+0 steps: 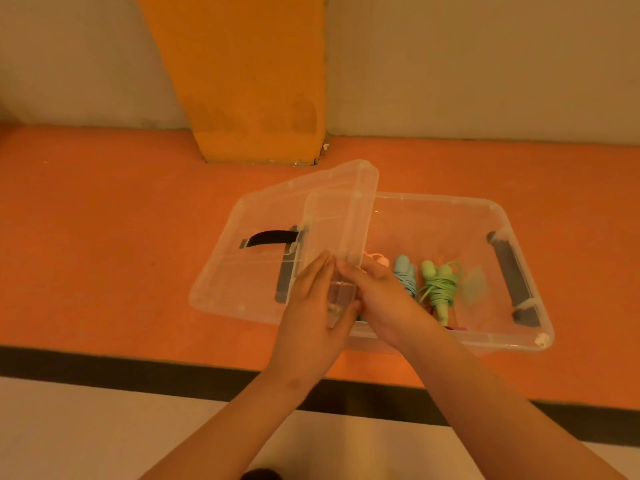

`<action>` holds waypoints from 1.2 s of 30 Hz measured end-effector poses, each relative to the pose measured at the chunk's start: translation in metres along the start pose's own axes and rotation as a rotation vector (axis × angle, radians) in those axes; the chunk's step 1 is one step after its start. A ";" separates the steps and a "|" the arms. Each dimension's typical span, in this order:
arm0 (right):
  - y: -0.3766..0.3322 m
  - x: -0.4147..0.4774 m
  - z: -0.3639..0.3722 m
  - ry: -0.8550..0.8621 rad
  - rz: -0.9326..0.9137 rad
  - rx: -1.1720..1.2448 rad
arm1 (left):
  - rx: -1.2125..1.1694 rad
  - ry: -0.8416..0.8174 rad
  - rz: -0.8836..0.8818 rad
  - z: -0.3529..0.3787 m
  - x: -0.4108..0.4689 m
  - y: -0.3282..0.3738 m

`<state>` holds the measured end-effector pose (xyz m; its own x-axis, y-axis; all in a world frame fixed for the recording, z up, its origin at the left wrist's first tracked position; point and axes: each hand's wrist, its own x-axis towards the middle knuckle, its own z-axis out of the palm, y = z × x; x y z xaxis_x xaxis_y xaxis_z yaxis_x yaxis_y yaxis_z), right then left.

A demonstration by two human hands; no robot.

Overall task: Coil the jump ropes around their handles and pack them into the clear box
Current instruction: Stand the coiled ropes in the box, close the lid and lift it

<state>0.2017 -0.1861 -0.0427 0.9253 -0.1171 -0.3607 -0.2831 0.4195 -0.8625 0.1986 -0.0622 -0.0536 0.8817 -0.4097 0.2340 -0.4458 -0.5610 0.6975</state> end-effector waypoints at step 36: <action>-0.040 -0.053 -0.207 0.707 -0.275 -1.055 | 0.004 0.120 -0.365 -0.001 0.051 -0.038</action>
<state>0.1115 -0.3833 -0.0621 0.7431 -0.6678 0.0423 -0.4666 -0.5624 -0.6826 0.2609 -0.0614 -0.0678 0.9943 -0.0954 0.0480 -0.0991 -0.6572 0.7472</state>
